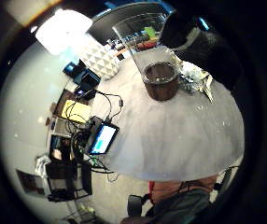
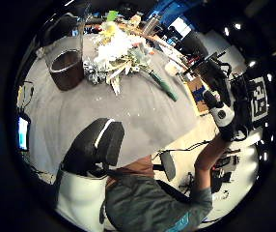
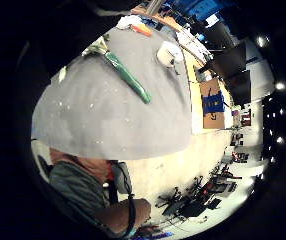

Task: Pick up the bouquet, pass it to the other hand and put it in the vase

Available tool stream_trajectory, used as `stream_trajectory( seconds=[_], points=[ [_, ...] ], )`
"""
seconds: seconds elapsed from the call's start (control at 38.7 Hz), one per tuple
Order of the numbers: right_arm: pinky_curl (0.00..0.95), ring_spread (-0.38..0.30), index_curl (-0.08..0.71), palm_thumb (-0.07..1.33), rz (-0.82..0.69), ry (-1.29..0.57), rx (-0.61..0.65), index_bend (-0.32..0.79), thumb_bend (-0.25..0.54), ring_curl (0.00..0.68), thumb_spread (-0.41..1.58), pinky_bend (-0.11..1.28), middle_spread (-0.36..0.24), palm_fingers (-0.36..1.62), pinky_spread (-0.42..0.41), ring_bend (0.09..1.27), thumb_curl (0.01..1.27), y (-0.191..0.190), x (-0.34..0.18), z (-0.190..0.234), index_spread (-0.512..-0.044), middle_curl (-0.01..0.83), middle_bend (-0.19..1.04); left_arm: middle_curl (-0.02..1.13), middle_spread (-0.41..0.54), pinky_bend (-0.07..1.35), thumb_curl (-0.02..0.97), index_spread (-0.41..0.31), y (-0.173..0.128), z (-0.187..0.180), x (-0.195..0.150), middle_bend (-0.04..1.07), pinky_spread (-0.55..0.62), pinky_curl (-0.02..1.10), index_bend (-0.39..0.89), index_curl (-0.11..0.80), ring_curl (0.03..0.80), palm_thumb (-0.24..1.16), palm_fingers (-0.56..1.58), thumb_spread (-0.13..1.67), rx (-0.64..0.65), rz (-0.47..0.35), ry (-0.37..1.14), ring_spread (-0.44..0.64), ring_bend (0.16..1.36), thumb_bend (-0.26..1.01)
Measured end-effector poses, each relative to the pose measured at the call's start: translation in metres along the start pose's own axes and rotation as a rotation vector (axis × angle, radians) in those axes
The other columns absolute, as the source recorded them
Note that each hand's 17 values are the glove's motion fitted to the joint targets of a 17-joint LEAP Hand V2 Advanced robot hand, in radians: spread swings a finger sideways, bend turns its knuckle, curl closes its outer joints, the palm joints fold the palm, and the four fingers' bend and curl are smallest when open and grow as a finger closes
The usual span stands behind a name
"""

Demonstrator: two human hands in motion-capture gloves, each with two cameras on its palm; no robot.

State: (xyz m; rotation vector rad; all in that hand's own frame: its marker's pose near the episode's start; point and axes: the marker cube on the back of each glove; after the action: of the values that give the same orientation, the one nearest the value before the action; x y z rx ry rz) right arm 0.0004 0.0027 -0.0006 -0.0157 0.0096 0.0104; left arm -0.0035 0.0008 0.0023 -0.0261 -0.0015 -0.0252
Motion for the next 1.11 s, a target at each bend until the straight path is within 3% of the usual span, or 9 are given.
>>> stream_trajectory(
  seconds=[0.15,0.36,0.8,1.11],
  points=[
    [0.173,0.135,0.119,0.55,0.009,-0.002,-0.044,0.16,0.372,0.106,0.74,0.44,0.047,0.37,0.241,0.26,0.13,0.004,-0.003,0.001,-0.249,0.126,0.25,0.18,-0.062,0.26,0.094,-0.098,0.0,-0.002,-0.002,0.25,0.26,0.15,0.18,0.134,0.188,0.24,0.63,0.65,-0.036,-0.015,0.019,0.07,0.5,0.09],
    [0.229,0.176,0.172,0.59,-0.021,-0.011,-0.015,0.15,0.364,0.148,1.02,0.45,0.064,0.33,0.301,0.27,0.18,0.011,-0.011,-0.01,-0.306,0.19,0.25,0.24,-0.071,0.24,0.144,-0.119,-0.002,-0.007,0.001,0.21,0.33,0.2,0.17,0.203,0.232,0.26,0.6,0.84,-0.021,0.002,0.039,0.09,0.51,0.04],
    [0.292,0.201,0.222,0.58,-0.015,0.036,-0.026,0.13,0.244,0.202,1.18,0.46,0.071,0.29,0.333,0.28,0.24,-0.003,0.015,0.004,-0.33,0.274,0.24,0.31,-0.074,0.21,0.216,-0.13,0.0,-0.019,0.001,0.18,0.38,0.26,0.15,0.27,0.271,0.29,0.58,0.95,0.042,0.011,0.051,0.11,0.5,-0.02],
    [0.341,0.216,0.192,0.58,0.168,-0.064,0.003,0.08,0.138,0.238,1.15,0.56,0.081,0.16,0.338,0.32,0.26,-0.048,0.137,0.07,-0.306,0.301,0.22,0.32,-0.047,0.22,0.243,-0.122,0.006,-0.021,0.0,0.17,0.38,0.29,0.14,0.292,0.289,0.28,0.55,0.96,0.075,-0.012,0.081,0.12,0.52,-0.03]
  ],
)
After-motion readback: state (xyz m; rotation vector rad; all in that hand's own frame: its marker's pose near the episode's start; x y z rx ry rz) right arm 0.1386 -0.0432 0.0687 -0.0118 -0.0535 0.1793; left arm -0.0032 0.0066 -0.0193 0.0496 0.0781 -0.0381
